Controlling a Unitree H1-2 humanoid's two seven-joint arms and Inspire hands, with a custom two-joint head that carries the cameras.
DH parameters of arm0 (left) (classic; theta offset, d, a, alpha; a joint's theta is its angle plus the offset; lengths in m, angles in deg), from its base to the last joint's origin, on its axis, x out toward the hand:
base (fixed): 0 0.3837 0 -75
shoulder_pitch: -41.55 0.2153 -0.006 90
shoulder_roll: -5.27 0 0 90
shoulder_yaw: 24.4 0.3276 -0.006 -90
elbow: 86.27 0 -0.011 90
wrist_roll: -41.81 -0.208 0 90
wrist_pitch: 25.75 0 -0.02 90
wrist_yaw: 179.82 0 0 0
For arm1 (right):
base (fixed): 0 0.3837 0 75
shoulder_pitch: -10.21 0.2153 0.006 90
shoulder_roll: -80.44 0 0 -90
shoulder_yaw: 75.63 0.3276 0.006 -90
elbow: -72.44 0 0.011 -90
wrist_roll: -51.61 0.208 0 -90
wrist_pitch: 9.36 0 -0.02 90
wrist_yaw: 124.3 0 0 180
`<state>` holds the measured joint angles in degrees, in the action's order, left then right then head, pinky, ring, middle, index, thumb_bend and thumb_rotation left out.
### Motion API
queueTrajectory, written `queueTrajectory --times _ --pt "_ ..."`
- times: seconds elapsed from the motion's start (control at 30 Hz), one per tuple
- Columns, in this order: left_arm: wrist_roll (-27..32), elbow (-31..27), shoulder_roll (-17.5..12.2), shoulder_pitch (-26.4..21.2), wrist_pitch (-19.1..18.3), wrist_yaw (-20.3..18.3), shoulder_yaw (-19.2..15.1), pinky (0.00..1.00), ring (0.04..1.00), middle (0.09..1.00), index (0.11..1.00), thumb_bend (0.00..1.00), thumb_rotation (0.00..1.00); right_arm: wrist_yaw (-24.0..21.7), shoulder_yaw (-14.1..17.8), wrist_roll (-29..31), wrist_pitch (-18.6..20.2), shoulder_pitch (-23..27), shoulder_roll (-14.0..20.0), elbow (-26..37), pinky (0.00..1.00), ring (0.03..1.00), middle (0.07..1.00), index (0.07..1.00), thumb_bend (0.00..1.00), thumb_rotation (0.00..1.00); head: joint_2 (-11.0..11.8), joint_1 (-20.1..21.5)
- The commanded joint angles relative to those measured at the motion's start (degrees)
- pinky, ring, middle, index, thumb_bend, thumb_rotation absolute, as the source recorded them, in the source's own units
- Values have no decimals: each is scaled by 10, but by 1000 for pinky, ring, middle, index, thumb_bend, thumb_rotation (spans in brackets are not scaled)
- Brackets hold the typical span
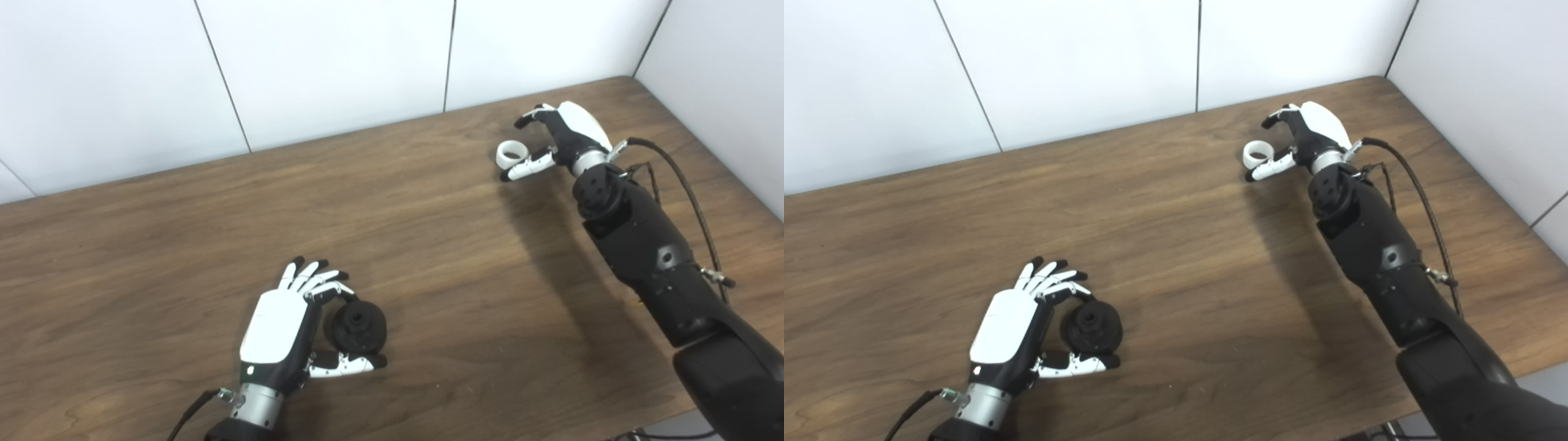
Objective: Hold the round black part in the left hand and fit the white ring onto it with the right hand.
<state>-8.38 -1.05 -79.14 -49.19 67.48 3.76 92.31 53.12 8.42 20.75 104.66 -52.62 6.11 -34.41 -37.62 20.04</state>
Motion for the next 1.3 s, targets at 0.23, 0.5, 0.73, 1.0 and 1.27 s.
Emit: queueTrajectory --times 0.23,0.5,0.73,1.0,1.27 --pt "-14 9 -15 20 -7 -8 -1 1000 911 801 484 525 58 -3 2 -9 -5 23 34 22 943 972 941 700 823 193 -3 2" --pt "-11 8 -14 20 -7 -9 -3 1000 912 804 484 525 57 -6 -4 -9 -14 26 35 18 934 968 925 665 833 207 -3 2" --pt "-12 6 -14 20 -7 -9 -4 1000 910 804 484 525 58 -16 -12 -8 -14 31 33 20 934 972 923 660 831 232 -5 -2" --pt "-14 4 -13 21 -11 -11 -4 1000 912 804 484 525 58 -18 -16 -8 -10 38 28 17 932 967 919 662 830 226 -7 -3" --pt "-14 5 -14 20 -9 -11 -4 1000 912 806 484 525 57 -14 -19 -7 -11 43 25 9 936 963 913 659 829 232 -7 -4"
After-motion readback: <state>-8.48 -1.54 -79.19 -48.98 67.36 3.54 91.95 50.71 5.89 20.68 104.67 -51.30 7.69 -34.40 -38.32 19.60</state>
